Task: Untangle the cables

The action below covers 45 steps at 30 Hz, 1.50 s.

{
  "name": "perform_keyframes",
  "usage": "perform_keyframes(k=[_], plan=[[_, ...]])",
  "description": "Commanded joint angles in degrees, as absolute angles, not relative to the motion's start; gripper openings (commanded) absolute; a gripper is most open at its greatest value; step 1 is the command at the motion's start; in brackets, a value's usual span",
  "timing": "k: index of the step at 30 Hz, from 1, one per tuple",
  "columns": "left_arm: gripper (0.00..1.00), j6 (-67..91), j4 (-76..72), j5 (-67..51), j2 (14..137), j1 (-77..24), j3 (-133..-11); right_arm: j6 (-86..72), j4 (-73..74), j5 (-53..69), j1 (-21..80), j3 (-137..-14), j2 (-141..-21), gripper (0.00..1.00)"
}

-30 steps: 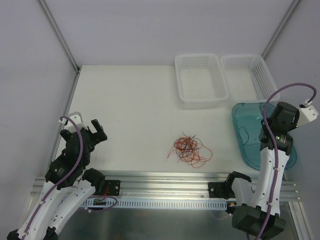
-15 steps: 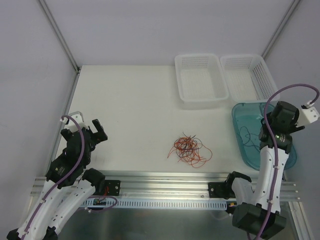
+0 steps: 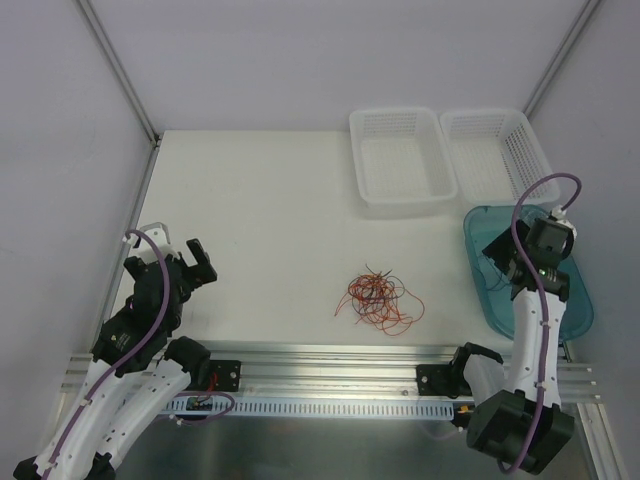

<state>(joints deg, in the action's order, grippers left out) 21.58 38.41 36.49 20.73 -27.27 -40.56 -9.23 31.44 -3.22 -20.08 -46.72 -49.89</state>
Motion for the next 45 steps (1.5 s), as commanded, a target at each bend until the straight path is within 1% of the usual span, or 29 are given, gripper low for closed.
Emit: perform_keyframes(k=[1, 4, 9, 15, 19, 25, 35, 45], plan=[[0.99, 20.48, 36.83, 34.63, 21.53, -26.63, -40.61, -6.94, 32.70, 5.88, -19.69, -42.29, -49.83, 0.66], [0.99, 20.48, 36.65, 33.93, 21.71, -26.54, -40.61, -7.03, 31.91, 7.21, -19.60, -40.61, -50.36, 0.65], [0.99, 20.30, 36.48, 33.14, 21.10, -26.54, -40.52, -7.21, 31.29, 7.30, -19.60, -39.38, -50.89, 0.57], [0.99, 20.04, 36.21, 32.61, 20.48, -26.54, -40.52, -7.65, 30.67, 4.92, -19.60, -39.11, -51.41, 0.54], [0.99, 19.87, 36.12, 32.26, 20.48, -26.54, -40.43, -7.74, 30.59, 3.17, -19.60, -39.02, -51.68, 0.49], [0.99, 19.78, 35.95, 32.08, 20.48, -26.63, -40.52, -8.09, 29.27, 2.02, -19.60, -38.41, -52.56, 0.46], [0.99, 19.60, 35.86, 31.90, 20.48, -26.63, -40.34, -8.88, 27.77, 0.70, -19.60, -37.88, -53.35, 0.34], [0.99, 19.60, 35.77, 31.99, 20.39, -26.54, -40.34, -9.67, 26.11, 0.35, -19.51, -37.18, -54.40, 0.27]])
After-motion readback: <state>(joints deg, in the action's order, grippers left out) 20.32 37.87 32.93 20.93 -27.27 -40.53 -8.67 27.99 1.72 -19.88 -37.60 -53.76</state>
